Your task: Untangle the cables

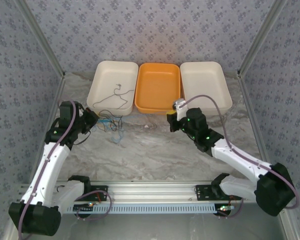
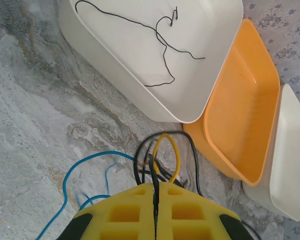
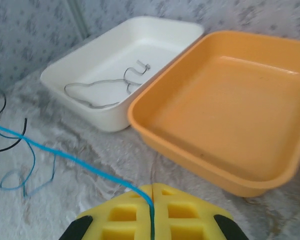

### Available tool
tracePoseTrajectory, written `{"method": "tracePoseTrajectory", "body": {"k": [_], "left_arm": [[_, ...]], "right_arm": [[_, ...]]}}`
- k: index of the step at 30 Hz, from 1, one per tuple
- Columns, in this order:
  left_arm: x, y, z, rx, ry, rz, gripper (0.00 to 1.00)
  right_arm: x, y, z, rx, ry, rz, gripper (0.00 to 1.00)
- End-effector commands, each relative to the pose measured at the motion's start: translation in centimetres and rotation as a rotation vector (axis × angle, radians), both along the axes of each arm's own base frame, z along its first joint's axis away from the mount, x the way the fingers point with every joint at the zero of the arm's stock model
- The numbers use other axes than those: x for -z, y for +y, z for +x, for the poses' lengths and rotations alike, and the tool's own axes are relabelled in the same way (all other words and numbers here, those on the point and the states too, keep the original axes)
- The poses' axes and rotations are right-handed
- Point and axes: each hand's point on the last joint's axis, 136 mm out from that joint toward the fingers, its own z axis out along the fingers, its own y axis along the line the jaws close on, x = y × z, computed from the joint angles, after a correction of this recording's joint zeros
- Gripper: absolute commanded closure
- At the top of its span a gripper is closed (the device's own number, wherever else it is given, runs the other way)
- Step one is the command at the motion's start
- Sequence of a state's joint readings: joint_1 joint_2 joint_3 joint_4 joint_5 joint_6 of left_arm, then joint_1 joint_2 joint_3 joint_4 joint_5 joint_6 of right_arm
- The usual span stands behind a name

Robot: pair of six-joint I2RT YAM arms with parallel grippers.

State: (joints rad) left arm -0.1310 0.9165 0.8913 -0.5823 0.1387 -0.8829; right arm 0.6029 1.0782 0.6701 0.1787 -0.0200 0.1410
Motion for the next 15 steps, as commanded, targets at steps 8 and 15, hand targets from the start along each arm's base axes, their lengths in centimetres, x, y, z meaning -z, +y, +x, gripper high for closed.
{"method": "tracePoseTrajectory", "body": {"k": [8,15], "left_arm": [[2.4,0.8,-0.3,-0.026,0.025,0.027,1.00],[5.2,-0.4,-0.2,0.015,0.073,-0.023,0.98]], "right_arm": [[-6.3,-10.7,-0.1,0.321,-0.037,0.157,1.00],[-7.2,-9.2,-0.6,0.276,-0.034,0.156,1.00]]}}
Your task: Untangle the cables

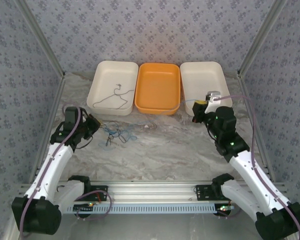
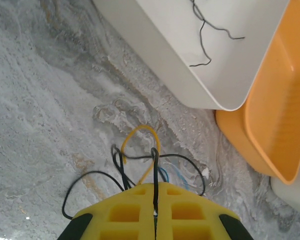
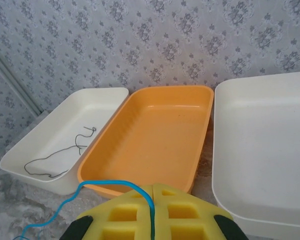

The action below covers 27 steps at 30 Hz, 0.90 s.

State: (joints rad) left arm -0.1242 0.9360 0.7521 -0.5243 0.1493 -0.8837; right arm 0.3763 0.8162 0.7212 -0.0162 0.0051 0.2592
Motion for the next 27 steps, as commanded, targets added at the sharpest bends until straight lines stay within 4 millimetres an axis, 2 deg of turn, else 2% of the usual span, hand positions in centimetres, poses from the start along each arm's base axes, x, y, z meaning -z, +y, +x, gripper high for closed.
{"method": "tracePoseTrajectory", "body": {"k": [1,5,10,14,17,21,27], "left_arm": [[0.1,-0.4,0.4,0.011,-0.022,-0.024,0.98],[0.9,0.8,-0.2,-0.027,0.004,0.039,1.00],[2.3,4.2,-1.2,-0.137,0.089,0.186,1.00],[3.7,5.7,-1.3,-0.182,0.141,0.197,1.00],[4.6,5.8,-1.1,-0.187,0.158,0.192,1.00],[5.4,5.8,-0.9,-0.194,0.178,0.186,1.00],[6.0,5.3,-0.6,-0.180,0.184,0.159,1.00]], "right_arm": [[-0.8,0.4,-0.4,0.003,0.014,0.004,1.00],[-2.3,-1.3,-0.7,0.079,-0.004,-0.007,1.00],[-5.8,-4.9,-1.1,0.215,-0.022,0.019,1.00],[-9.0,-7.7,-2.3,0.295,-0.064,0.045,1.00],[-11.5,-8.6,-2.9,0.309,-0.107,0.065,1.00],[-13.9,-8.7,-3.7,0.300,-0.151,0.086,1.00],[-15.6,-9.4,-4.3,0.332,-0.187,0.090,1.00]]}}
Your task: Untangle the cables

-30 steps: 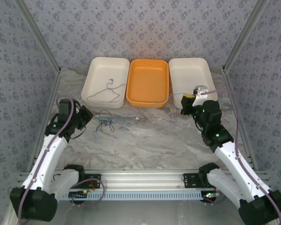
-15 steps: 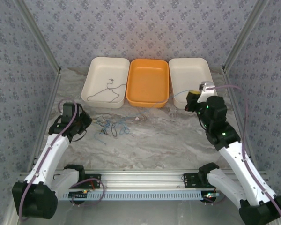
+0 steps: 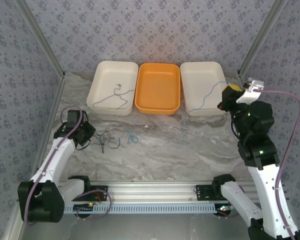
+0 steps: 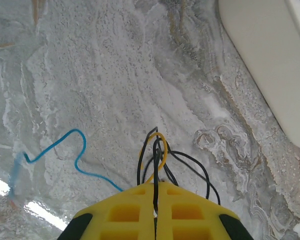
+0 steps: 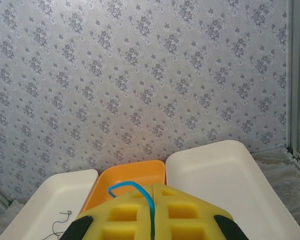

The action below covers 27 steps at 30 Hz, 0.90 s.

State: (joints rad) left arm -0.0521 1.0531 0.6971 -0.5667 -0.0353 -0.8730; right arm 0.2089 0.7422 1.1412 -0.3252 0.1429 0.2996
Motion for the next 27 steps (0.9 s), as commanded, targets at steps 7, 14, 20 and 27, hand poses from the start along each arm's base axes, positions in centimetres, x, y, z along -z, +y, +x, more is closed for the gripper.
{"method": "tracePoseTrajectory", "body": {"k": [7,14,20,27], "left_arm": [[-1.6,-6.1,3.1,0.216,-0.150,-0.175,1.00],[-1.7,-10.8,4.1,0.327,-0.142,-0.171,0.55],[-3.1,-8.0,2.3,0.202,-0.142,-0.077,0.17],[-8.2,-5.3,-1.6,0.147,-0.214,-0.024,0.07]], "right_arm": [[-3.5,3.1,-1.0,-0.170,-0.035,0.027,1.00],[-7.6,4.6,-3.6,-0.251,-0.122,0.006,1.00],[-7.2,5.8,-3.5,-0.309,-0.093,0.032,1.00],[3.6,4.6,-2.0,-0.221,0.102,-0.011,1.00]]}}
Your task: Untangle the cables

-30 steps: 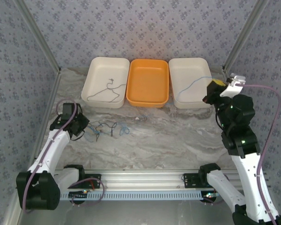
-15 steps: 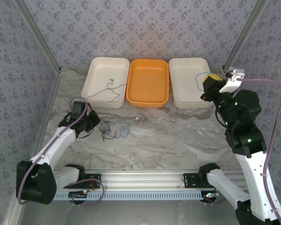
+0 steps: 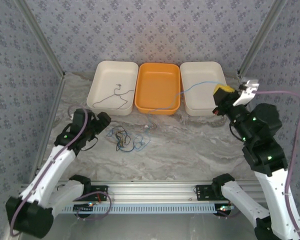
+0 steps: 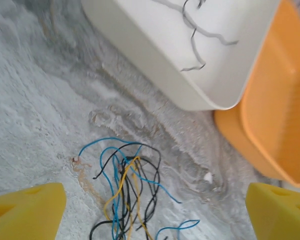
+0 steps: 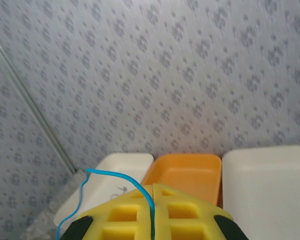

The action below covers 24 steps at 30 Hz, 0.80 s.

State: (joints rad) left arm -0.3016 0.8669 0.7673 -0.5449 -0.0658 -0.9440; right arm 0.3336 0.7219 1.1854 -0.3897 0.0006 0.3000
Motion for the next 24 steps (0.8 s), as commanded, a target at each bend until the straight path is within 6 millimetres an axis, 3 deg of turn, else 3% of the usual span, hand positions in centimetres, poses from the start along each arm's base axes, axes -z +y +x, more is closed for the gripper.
{"method": "tracePoseTrajectory", "body": {"k": [1,6,10,13,16,20,22,24], "left_arm": [[0.1,1.1,-2.4,-0.021,0.086,0.049,0.07],[0.4,-1.6,-4.0,0.057,0.083,-0.032,0.19],[0.7,-6.0,-4.8,0.194,0.031,-0.071,0.34],[1.6,-9.8,-6.2,0.323,0.030,-0.037,0.42],[2.8,-13.5,-7.5,0.464,0.036,0.056,0.44],[5.3,-17.8,-8.4,0.591,0.100,0.188,0.39],[6.2,-19.1,-8.2,0.560,0.152,0.194,0.38],[7.5,-20.4,-8.2,0.477,0.215,0.150,0.29]], "right_arm": [[6.7,-1.1,0.9,0.074,0.142,-0.040,1.00],[18.1,-4.2,1.6,0.249,0.393,-0.120,1.00],[22.9,-6.7,1.8,0.361,0.510,-0.111,1.00],[24.4,-7.5,2.0,0.394,0.550,-0.115,1.00],[24.7,-8.1,2.2,0.416,0.561,-0.126,1.00],[24.3,-8.9,2.4,0.446,0.554,-0.138,1.00],[24.1,-9.2,2.5,0.453,0.555,-0.140,1.00],[23.8,-9.1,2.7,0.446,0.544,-0.131,1.00]]}}
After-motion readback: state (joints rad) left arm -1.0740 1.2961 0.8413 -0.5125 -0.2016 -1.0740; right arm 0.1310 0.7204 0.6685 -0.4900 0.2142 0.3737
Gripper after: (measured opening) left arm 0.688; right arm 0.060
